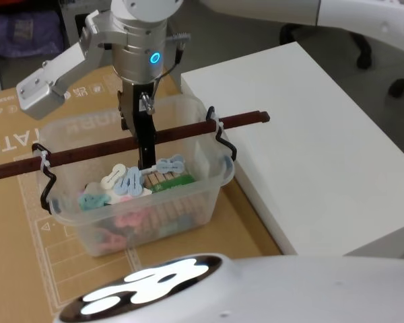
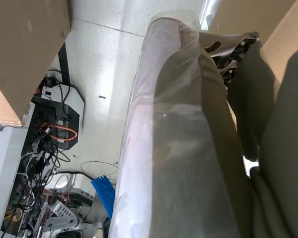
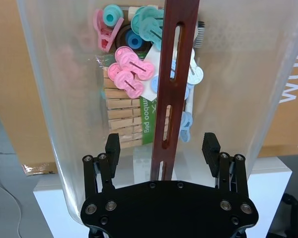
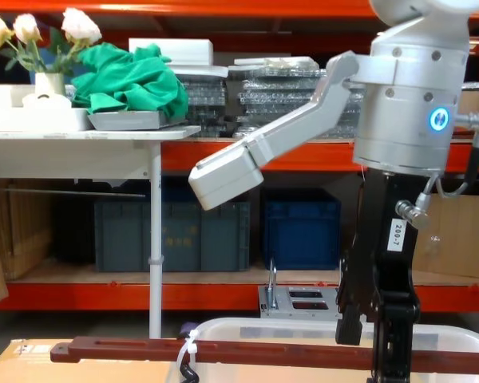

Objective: Use one hand to grasp the basket and place it at the designated location.

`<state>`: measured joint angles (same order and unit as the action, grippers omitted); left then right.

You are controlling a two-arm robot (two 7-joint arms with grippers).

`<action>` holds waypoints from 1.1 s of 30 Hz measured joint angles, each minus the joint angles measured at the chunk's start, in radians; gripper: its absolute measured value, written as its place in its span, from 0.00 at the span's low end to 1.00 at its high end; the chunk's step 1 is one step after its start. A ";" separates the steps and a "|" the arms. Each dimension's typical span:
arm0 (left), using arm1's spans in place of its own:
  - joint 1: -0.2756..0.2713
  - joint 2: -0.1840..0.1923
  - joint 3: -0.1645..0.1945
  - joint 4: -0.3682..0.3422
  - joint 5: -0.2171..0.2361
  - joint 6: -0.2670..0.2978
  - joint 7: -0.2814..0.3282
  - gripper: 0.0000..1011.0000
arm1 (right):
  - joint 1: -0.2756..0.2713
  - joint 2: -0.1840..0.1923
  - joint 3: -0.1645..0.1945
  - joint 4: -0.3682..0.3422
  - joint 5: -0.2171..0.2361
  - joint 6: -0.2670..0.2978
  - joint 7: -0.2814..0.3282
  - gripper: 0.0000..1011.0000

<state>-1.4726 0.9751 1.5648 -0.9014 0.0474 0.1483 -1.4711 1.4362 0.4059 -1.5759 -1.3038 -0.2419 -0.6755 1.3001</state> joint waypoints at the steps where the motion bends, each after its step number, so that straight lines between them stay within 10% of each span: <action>1: 0.000 0.000 0.000 0.000 0.000 0.000 0.000 0.00 | 0.002 0.001 -0.001 -0.003 0.000 0.002 0.000 0.99; 33: 0.000 0.000 0.000 0.000 0.000 0.000 0.000 0.00 | 0.080 0.143 0.091 -0.168 0.031 0.058 -0.032 0.99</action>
<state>-1.4726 0.9752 1.5648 -0.9014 0.0473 0.1483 -1.4711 1.5161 0.5492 -1.4853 -1.4714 -0.2107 -0.6171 1.2678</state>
